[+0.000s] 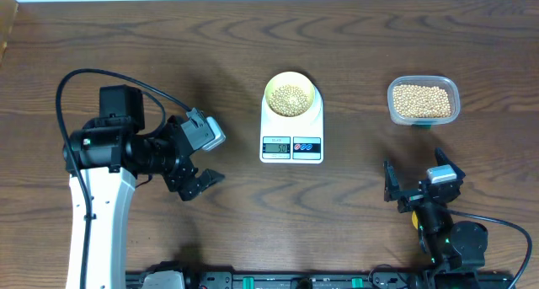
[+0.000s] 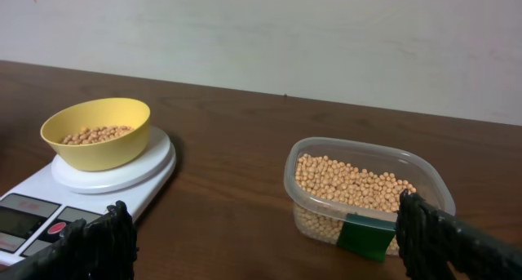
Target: Scoop item into bowl and weigh 50g on scale
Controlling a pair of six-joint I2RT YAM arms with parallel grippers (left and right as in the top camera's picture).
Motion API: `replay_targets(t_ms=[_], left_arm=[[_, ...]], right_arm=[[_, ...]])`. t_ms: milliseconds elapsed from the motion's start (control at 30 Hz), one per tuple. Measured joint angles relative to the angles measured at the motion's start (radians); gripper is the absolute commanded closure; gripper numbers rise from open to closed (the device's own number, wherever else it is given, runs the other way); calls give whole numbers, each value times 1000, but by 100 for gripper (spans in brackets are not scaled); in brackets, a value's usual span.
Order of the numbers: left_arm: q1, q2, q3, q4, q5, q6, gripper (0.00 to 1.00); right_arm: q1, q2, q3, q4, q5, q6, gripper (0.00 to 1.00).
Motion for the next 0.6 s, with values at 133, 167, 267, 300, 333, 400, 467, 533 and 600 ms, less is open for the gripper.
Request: replay_targets(t_ms=[133, 167, 267, 300, 333, 400, 467, 533, 600], left_arm=[[0, -47, 0, -90, 11, -2, 2], [0, -74, 0, -119, 11, -3, 2], [0, -159, 0, -196, 8, -3, 2], [0, -189, 0, -216, 6, -4, 2], [0, -224, 0, -232, 1, -9, 2], [0, -286, -2, -253, -11, -21, 2], [0, -362, -18, -277, -18, -34, 2], [0, -438, -47, -301, -21, -38, 2], [0, -513, -76, -313, -22, -39, 2]], right_arm=[[0, 0, 0, 0, 0, 0, 1], [0, 0, 0, 0, 0, 0, 1], [0, 0, 0, 0, 0, 0, 1], [0, 0, 0, 0, 0, 0, 1], [0, 0, 0, 0, 0, 0, 1], [0, 0, 0, 0, 0, 0, 1], [0, 0, 0, 0, 0, 0, 1], [0, 0, 0, 0, 0, 0, 1], [0, 0, 0, 0, 0, 0, 1]])
